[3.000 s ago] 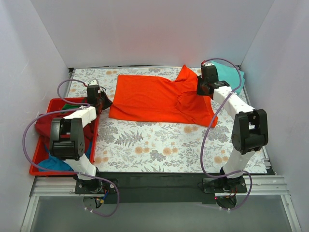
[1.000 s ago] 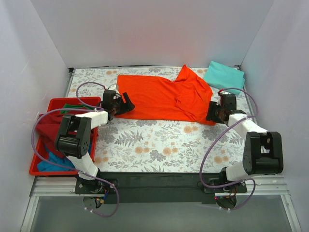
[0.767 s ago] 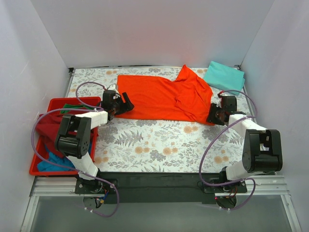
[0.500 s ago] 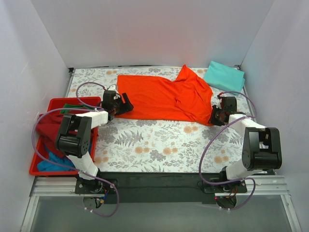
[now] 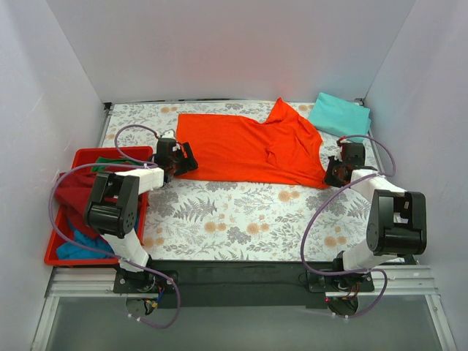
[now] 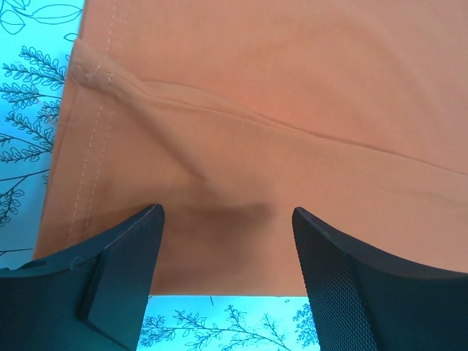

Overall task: Fold and stack the t-shirts
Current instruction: Fold the tshirt

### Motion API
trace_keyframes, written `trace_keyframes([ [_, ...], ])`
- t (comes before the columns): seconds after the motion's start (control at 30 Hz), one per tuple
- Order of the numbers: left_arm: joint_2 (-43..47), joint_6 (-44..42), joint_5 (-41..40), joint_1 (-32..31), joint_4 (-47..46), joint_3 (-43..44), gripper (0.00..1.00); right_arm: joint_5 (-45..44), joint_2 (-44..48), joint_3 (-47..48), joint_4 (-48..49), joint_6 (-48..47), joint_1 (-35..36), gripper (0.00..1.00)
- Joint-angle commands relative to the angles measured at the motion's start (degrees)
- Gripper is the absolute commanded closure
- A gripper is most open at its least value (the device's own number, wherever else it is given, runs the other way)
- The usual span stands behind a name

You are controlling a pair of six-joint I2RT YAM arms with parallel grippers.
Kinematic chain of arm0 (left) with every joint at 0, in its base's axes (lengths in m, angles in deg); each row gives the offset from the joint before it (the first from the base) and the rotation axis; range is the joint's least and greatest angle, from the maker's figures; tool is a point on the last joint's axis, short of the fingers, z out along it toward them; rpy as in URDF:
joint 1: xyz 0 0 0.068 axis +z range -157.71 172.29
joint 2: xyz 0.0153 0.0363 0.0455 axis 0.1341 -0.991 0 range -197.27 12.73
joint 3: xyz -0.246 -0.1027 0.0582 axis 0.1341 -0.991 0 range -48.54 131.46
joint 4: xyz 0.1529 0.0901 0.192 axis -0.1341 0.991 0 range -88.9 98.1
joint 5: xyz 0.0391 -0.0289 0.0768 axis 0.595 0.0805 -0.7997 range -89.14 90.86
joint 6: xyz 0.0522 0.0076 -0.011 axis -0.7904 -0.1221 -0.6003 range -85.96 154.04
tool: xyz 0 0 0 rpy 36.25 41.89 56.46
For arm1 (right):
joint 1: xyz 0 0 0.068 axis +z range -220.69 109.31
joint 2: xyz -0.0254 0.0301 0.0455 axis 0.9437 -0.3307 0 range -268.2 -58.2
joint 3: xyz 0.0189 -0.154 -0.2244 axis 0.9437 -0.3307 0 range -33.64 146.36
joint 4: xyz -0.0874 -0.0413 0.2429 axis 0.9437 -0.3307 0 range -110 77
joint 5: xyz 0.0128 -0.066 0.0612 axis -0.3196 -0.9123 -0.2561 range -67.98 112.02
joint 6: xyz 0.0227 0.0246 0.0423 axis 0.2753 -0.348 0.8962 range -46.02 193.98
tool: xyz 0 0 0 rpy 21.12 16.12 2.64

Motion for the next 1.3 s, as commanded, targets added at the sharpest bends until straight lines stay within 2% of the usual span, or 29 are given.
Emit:
trace_keyframes([
  [0.0,-0.7,-1.0,-2.4,0.1,0.6,0.9,0.3,-2.2,-0.9,4.1,-0.9,-1.6,-0.4,0.85],
  [0.47,-1.7,-1.2,-3.5,0.1,1.5,1.3,0.3,-5.7,-7.5,11.8,-4.9,-2.7,-0.7,0.8],
  [0.57,-1.5,-1.3,-4.2,0.1,1.7,1.2,0.3,-6.9,-7.3,11.9,-5.2,-2.7,-0.7,0.73],
  [0.63,-1.0,-1.3,-4.6,0.1,2.0,1.3,0.3,-8.0,-6.5,11.6,-5.6,-2.7,-0.7,0.64],
  [0.67,-0.9,-1.4,-4.4,0.1,2.0,1.3,0.3,-9.4,-6.1,11.5,-5.9,-2.6,-0.7,0.56],
  [0.8,0.8,-2.3,-4.2,-1.3,2.1,1.8,0.3,-10.0,-0.9,10.3,-6.6,-1.6,-0.7,0.48],
  [0.97,2.9,-3.3,-5.3,-5.5,2.6,3.5,0.3,-3.4,6.8,9.0,-4.8,-0.9,1.2,0.46],
  [1.07,5.2,-2.3,-5.9,-6.4,2.6,3.9,0.3,6.1,10.0,7.4,-0.2,0.3,2.5,0.46],
  [1.17,6.8,-1.8,-3.6,-6.6,0.7,4.1,0.3,14.9,8.5,5.9,4.8,2.0,4.0,0.45],
  [1.23,5.9,-1.1,-0.9,-6.7,-0.1,4.8,0.3,17.7,4.4,6.4,7.5,2.6,4.8,0.45],
  [1.27,5.5,-0.7,2.9,-6.8,-1.8,4.9,0.3,18.1,2.8,7.1,7.5,2.7,5.7,0.45],
])
